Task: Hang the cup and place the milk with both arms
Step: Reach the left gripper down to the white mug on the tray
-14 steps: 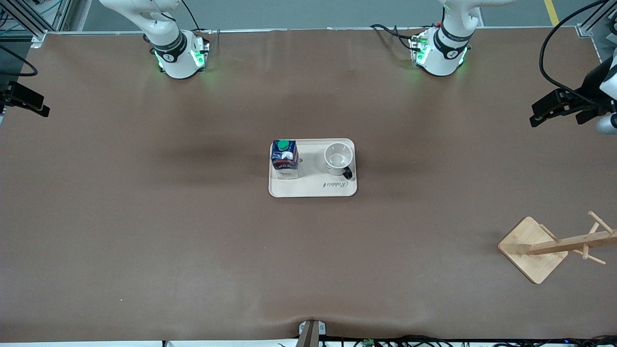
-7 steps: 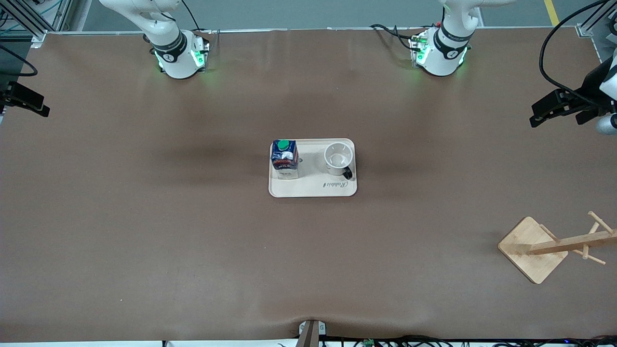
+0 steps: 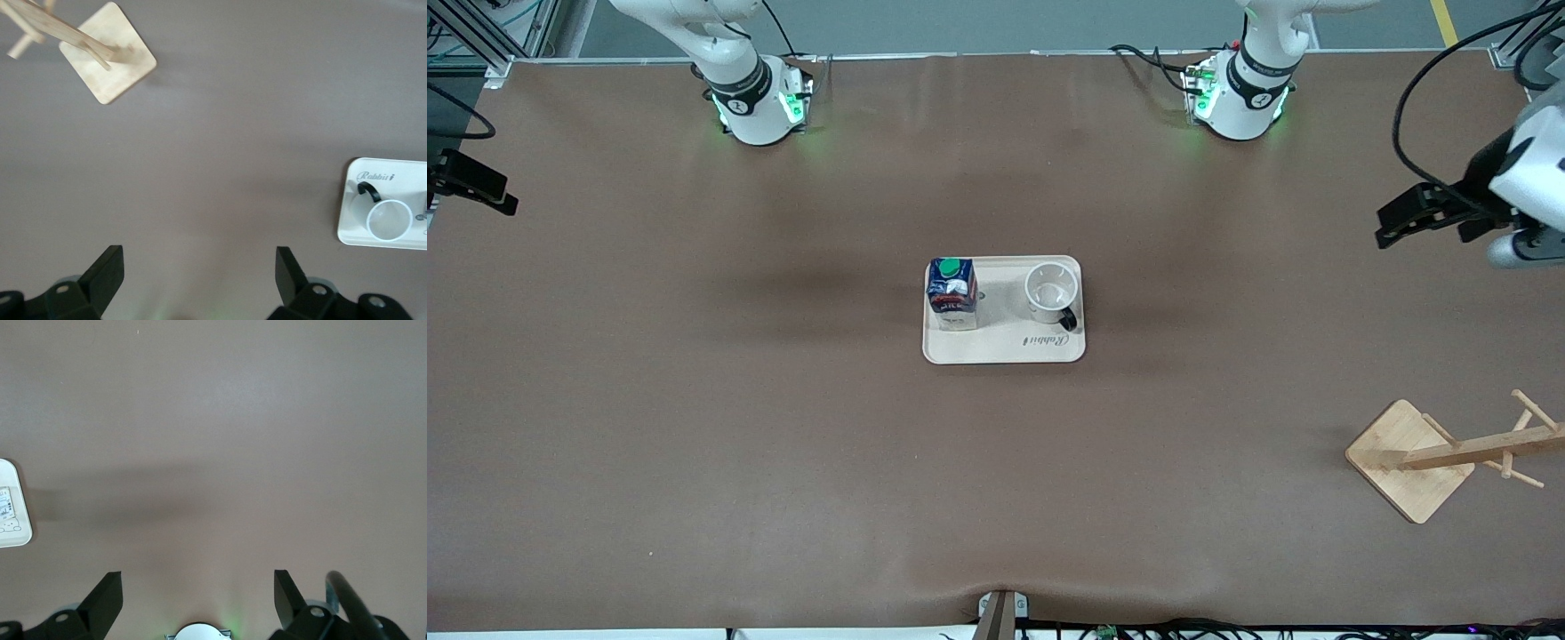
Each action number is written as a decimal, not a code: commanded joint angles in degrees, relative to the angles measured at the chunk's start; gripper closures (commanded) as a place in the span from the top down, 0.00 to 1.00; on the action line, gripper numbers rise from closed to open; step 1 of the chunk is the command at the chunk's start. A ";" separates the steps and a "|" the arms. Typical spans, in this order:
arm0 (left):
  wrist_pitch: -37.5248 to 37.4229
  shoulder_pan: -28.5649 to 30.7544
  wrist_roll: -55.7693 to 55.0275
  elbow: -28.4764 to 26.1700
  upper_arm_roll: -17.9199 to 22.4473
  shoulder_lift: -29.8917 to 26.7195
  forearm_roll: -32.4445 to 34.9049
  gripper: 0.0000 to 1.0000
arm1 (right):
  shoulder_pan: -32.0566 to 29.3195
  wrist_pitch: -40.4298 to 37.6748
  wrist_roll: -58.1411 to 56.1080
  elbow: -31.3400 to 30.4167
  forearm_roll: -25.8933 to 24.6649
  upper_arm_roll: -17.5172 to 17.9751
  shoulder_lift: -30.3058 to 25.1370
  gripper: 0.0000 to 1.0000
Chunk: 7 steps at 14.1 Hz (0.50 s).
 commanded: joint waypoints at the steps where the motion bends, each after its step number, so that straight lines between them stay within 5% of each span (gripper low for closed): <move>1: 1.95 -0.18 -6.90 -2.80 -4.35 -0.18 -0.19 1.00 | 0.40 -0.21 -0.22 0.59 0.59 -0.30 -0.30 1.00; 7: 14.15 0.09 -25.27 -18.61 -16.57 -1.59 -0.28 1.00 | 0.49 -0.56 -0.22 0.59 0.77 -0.21 -0.30 1.00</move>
